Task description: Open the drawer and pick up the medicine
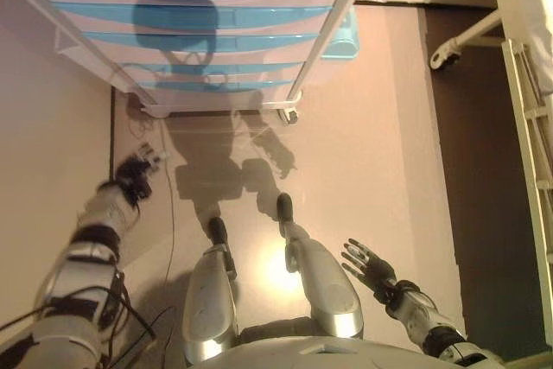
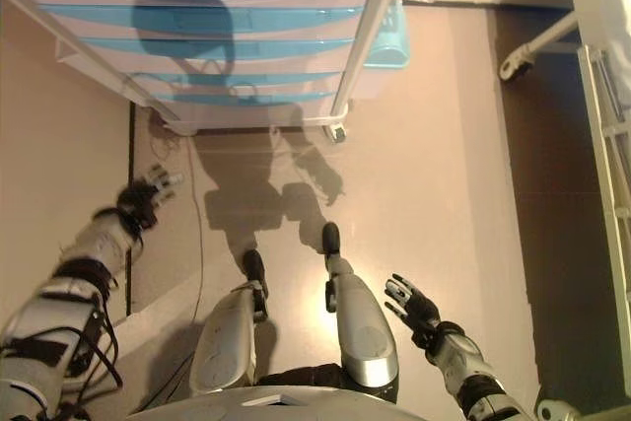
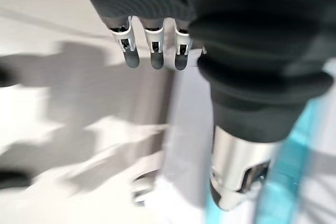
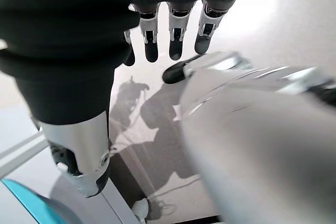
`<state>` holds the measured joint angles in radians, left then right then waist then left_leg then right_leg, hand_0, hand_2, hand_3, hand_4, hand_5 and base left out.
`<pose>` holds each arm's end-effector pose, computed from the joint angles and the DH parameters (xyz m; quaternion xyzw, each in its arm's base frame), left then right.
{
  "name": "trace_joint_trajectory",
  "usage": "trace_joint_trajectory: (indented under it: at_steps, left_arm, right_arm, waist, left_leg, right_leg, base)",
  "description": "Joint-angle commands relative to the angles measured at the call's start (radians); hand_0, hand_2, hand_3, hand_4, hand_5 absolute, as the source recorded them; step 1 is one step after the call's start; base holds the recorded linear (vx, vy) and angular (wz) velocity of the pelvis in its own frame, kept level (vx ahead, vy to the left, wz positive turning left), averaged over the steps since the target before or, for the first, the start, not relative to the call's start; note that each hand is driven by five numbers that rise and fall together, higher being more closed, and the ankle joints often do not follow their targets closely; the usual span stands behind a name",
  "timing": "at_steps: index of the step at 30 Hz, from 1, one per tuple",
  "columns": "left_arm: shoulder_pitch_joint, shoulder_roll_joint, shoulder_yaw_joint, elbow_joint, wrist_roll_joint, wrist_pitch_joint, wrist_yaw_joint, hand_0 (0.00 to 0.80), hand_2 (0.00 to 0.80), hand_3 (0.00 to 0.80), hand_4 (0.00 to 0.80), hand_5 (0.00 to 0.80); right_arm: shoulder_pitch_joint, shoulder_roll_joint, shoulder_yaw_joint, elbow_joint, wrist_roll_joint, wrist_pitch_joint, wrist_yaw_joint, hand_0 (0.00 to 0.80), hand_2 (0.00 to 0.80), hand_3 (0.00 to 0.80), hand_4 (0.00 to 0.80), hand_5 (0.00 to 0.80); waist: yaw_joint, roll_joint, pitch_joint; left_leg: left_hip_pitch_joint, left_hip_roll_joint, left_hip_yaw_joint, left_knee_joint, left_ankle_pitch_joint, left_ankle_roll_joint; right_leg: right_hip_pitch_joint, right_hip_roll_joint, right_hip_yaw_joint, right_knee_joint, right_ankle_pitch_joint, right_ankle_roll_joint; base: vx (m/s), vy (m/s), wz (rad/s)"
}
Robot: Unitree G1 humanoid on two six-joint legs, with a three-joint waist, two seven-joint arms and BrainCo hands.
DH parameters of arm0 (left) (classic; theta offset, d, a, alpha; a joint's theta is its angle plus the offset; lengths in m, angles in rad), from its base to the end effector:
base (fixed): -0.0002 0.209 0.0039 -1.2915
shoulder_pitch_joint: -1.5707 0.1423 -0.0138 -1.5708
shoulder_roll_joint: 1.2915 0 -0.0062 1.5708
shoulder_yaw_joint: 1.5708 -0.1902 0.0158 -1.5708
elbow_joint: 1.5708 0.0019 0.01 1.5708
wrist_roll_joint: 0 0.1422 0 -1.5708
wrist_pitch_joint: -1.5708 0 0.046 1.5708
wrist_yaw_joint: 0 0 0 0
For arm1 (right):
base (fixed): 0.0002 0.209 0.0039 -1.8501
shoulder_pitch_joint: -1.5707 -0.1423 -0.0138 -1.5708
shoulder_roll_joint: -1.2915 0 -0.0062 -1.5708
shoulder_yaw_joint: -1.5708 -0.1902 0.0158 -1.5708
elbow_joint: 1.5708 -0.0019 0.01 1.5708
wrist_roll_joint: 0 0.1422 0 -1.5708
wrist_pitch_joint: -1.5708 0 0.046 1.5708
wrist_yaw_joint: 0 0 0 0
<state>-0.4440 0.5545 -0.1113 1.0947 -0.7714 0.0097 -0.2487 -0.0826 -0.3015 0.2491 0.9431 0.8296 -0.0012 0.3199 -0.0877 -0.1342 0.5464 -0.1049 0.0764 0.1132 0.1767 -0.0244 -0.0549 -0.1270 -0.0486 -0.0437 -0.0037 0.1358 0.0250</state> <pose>0.2434 0.3084 -0.0023 -0.1271 0.2425 0.0918 0.9574 0.1485 -0.2209 -0.0937 0.2393 0.3732 0.0117 0.8963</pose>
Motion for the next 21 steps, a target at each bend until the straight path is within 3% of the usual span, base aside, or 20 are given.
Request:
trace_joint_trajectory:
  at_steps: [1, 8, 21]
  left_arm:
    - [0.109, -0.08, 0.041, 0.048, -0.064, -0.008, -0.073, 0.0, 0.0, 0.0, 0.0, 0.0]
    - [0.287, -0.218, 0.053, 0.139, -0.078, 0.006, -0.186, 0.0, 0.0, 0.0, 0.0, 0.0]
    - [0.39, -0.329, -0.036, 0.141, -0.044, 0.026, -0.345, 0.0, 0.0, 0.0, 0.0, 0.0]
  right_arm:
    - [0.049, -0.029, -0.018, 0.022, -0.061, 0.011, -0.042, 0.0, 0.0, 0.0, 0.0, 0.0]
    - [0.055, -0.019, -0.054, 0.065, -0.154, 0.019, -0.01, 0.0, 0.0, 0.0, 0.0, 0.0]
    - [0.039, 0.046, -0.028, 0.174, -0.225, 0.043, 0.057, 0.0, 0.0, 0.0, 0.0, 0.0]
  waist:
    - [0.025, 0.063, -0.153]
    - [0.045, 0.103, -0.248]
    - [0.107, 0.129, -0.384]
  left_leg:
    - [-0.017, -0.034, -0.029, -0.024, -0.021, 0.009]
    - [0.044, -0.029, -0.061, -0.108, 0.025, -0.007]
    - [0.113, -0.04, -0.098, -0.178, 0.037, -0.018]
  right_leg:
    - [0.005, -0.016, -0.03, 0.062, -0.091, 0.07]
    - [0.066, -0.005, -0.066, 0.057, -0.121, 0.052]
    - [0.163, -0.01, -0.135, 0.027, -0.152, 0.045]
  base:
    - [0.127, 0.021, 0.18]
    - [0.089, 0.009, 0.18]
    - [0.044, 0.031, 0.14]
